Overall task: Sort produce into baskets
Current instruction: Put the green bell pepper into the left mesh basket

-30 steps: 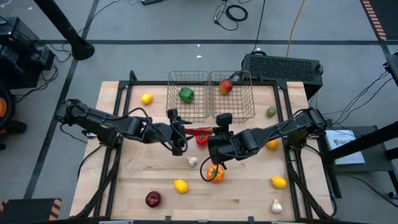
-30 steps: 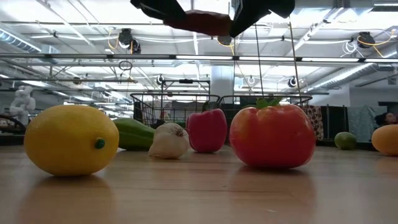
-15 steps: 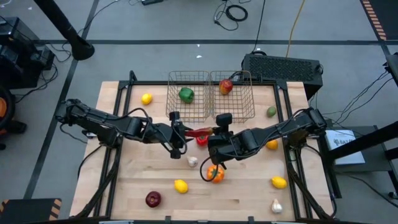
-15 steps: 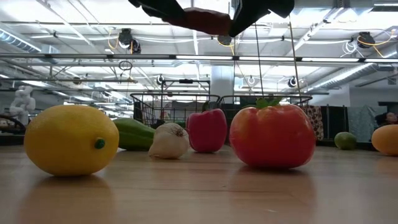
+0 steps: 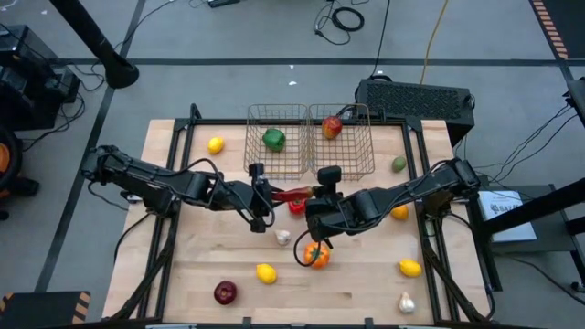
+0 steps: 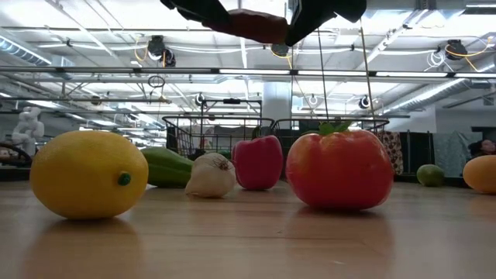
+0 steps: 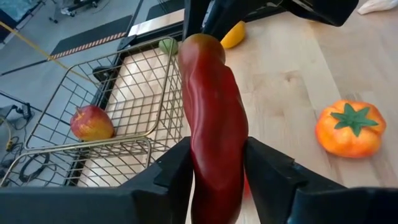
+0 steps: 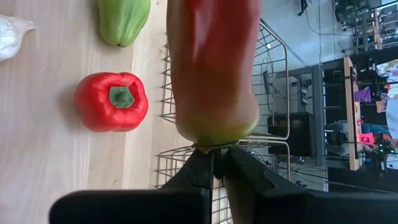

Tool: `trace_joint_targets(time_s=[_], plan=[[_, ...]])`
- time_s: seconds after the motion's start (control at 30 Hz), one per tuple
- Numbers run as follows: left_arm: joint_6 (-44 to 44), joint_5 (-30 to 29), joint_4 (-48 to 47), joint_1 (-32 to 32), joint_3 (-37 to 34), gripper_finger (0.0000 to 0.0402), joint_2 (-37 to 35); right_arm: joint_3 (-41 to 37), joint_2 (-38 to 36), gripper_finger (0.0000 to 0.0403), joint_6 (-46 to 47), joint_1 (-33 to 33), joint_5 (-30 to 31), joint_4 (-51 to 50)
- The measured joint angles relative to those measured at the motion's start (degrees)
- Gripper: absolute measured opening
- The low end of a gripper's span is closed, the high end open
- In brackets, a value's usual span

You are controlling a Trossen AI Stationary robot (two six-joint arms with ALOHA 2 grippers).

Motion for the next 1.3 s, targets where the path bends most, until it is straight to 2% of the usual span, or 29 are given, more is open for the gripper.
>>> trace_joint_targets(time_s=[0.27,0.57,0.7,0.87,0.97,1.17,1.3], plan=[[0.5,-0.3,0.0,0.0,0.0,0.0139,0.0,0.0,0.0,0.0022,0.3,0.0,0.0,0.1],[1.9,-0.7,0.0,0.0,0.0,0.0139,0.0,0.0,0.0,0.0063,0.4,0.0,0.2,0.6],[2.0,-3.0,-0.1,0.0,0.0,0.0139,0.0,0.0,0.0,0.0073,0.5,0.0,0.3,0.8],[2.2,-3.1,-0.1,0.0,0.0,0.0139,0.0,0.0,0.0,0.0088,2.3,0.4,0.2,0.6],[3.0,-3.2,-0.3,0.0,0.0,0.0139,0.0,0.0,0.0,0.0112,5.2,0.8,1.2,-0.8],[3.0,-3.6,-2.4,0.0,0.0,0.0139,0.0,0.0,0.0,0.0192,16.5,0.7,10.1,-9.6],[3.0,-3.7,-2.9,0.0,0.0,0.0139,0.0,0.0,-0.1,0.0249,21.7,0.8,11.2,-15.5]])
